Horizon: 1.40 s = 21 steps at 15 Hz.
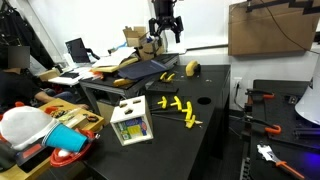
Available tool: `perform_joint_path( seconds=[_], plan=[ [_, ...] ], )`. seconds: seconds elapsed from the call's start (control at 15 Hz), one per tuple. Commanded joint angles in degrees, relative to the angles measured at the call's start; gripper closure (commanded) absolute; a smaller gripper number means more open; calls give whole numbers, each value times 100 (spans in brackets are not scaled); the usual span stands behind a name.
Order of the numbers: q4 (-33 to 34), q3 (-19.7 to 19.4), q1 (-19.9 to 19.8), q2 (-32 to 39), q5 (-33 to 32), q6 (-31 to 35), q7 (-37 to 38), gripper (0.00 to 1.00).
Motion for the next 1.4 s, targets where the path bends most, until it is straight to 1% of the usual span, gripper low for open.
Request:
perform_joint_path(
  seconds=[0.0, 0.2, 0.4, 0.47, 0.67, 0.8, 1.07, 1.33],
  plan=[
    [1457, -162, 20, 1428, 94, -378, -42, 0],
    [2436, -248, -4, 2404, 94, -593, -49, 0],
    [3401, -309, -32, 3215, 39, -1086, -74, 0],
    [3463, -348, 25, 3258, -73, -1072, -9, 0],
    [3392, -415, 159, 3301, -376, -861, 33, 0],
    [3156, -413, 195, 3234, -443, -767, 65, 0],
    [2675, -377, 229, 3064, -368, -561, 29, 0],
    [1998, -407, 255, 2909, -324, -275, 133, 0]
  ],
)
